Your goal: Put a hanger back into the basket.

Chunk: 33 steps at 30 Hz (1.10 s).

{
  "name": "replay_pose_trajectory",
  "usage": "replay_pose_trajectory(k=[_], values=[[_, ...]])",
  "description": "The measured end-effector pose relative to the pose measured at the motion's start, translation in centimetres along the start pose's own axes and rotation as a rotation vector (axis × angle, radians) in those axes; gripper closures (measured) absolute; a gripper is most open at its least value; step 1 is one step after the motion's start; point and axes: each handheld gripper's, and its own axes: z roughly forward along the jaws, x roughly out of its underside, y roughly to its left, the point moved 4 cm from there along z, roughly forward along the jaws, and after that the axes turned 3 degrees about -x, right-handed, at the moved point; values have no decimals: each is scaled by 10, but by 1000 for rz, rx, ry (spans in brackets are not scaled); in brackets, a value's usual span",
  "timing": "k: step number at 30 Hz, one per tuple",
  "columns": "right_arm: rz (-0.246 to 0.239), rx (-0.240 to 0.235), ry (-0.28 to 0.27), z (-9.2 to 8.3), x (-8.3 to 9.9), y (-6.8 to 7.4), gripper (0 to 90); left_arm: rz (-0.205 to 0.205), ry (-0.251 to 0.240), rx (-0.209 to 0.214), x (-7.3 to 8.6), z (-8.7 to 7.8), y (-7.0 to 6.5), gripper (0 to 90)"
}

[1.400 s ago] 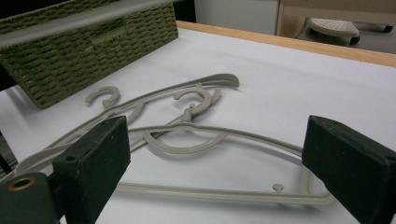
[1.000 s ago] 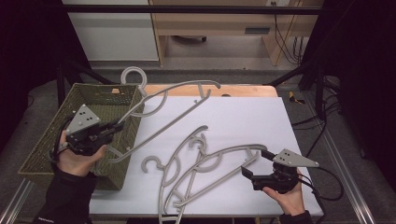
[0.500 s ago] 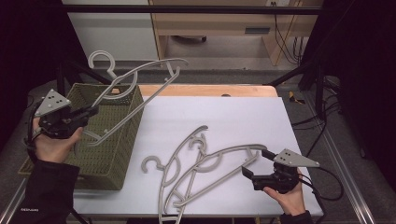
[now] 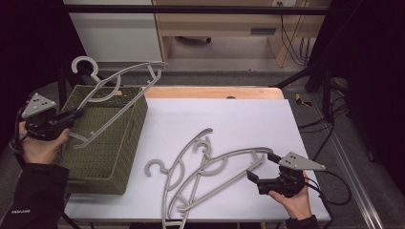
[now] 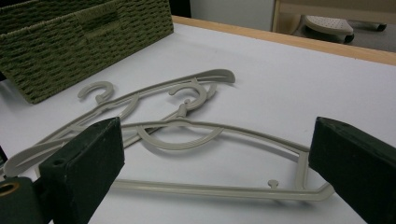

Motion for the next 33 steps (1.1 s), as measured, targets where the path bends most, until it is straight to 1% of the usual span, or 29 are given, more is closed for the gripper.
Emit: replay_pose_trajectory(k=[3, 4, 5, 6, 7, 9, 10, 11, 12, 14, 16, 17, 19, 20, 26, 29, 33], values=[[-1, -3, 8, 0, 1, 0, 36, -1, 7, -11, 5, 0, 7, 825], [-2, -4, 8, 1, 1, 0, 36, -2, 11, -16, 8, -1, 11, 824], [-2, -4, 9, 2, 1, 0, 36, -7, 21, -26, 14, -1, 19, 825], [1, -2, 9, 2, 1, 1, 37, -9, 27, -30, 17, -1, 22, 824], [1, -5, 11, 3, 1, 1, 37, -9, 27, -30, 17, -1, 22, 824], [1, -5, 15, 3, 1, 1, 36, -8, 41, -35, 25, -2, 31, 824], [1, -5, 15, 3, 1, 1, 36, -8, 41, -35, 25, -2, 31, 824], [-2, -4, 14, 3, 1, 0, 36, -6, 49, -42, 30, -2, 37, 824], [-2, -4, 13, 3, 1, 0, 36, -6, 49, -42, 30, -2, 37, 825], [-1, -4, 13, 3, 1, 0, 36, -7, 61, -49, 39, -2, 43, 824], [-1, -4, 14, 3, 1, 0, 36, -7, 65, -47, 41, -3, 45, 824], [-2, -3, 14, 3, 1, 0, 36, -6, 70, -52, 46, -3, 48, 824], [0, -3, 16, 3, 1, 0, 36, -4, 75, -51, 49, -4, 49, 824], [2, -2, 17, 4, 2, 1, 36, -4, 81, -56, 52, -5, 52, 824], [4, -3, 23, 5, 2, 1, 36, -4, 97, -63, 59, -8, 58, 824], [6, -6, 25, 5, 2, 1, 36, 6, 111, -67, 63, -12, 63, 824], [4, -6, 30, 6, 3, 1, 35, 9, 123, -73, 68, -13, 67, 824]])
